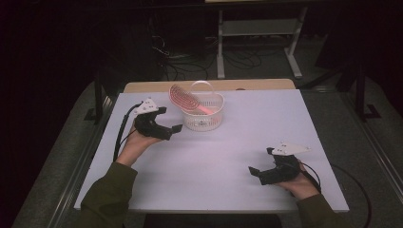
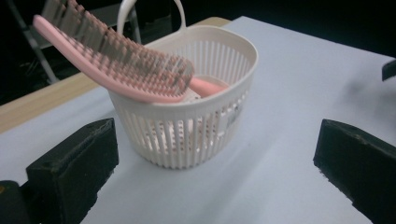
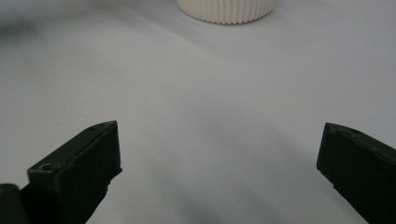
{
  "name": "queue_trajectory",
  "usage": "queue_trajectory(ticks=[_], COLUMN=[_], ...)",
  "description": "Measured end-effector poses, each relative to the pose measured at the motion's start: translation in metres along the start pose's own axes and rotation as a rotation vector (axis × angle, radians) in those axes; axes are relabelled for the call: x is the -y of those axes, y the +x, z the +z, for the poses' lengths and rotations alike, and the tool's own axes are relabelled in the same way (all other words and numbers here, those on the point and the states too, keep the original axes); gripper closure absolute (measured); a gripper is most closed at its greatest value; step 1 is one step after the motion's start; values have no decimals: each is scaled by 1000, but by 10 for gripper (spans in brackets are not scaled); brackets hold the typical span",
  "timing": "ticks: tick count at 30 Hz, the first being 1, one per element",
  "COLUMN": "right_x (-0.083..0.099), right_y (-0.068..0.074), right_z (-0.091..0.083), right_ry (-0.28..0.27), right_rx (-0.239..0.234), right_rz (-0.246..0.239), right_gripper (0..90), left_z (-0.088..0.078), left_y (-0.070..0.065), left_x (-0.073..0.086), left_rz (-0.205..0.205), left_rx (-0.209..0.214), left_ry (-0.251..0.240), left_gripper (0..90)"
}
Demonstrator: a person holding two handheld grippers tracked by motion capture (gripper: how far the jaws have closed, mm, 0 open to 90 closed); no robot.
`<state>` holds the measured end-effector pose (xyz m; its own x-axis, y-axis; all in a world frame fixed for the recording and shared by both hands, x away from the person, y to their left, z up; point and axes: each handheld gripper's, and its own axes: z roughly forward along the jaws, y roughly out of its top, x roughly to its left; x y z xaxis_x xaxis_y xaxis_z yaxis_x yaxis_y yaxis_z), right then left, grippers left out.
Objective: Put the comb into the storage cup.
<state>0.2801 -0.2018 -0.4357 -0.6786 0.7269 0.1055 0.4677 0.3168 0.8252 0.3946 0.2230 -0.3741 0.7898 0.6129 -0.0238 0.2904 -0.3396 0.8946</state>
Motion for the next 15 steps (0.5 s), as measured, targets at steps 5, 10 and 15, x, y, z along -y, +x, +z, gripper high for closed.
queue_trajectory(ticks=[5, 10, 15], right_x=[0, 0, 0], right_y=[0, 0, 0], right_z=[0, 0, 0], right_ry=[1, 2, 2], right_rx=[1, 1, 1], right_rz=[-1, -1, -3], right_gripper=[0, 0, 0], left_z=[-4, -8, -13], left_y=[-4, -9, -14], left_x=[8, 19, 24], left_rz=[1, 1, 5], left_rx=[16, 32, 40], left_ry=[12, 30, 40], left_gripper=[0, 0, 0])
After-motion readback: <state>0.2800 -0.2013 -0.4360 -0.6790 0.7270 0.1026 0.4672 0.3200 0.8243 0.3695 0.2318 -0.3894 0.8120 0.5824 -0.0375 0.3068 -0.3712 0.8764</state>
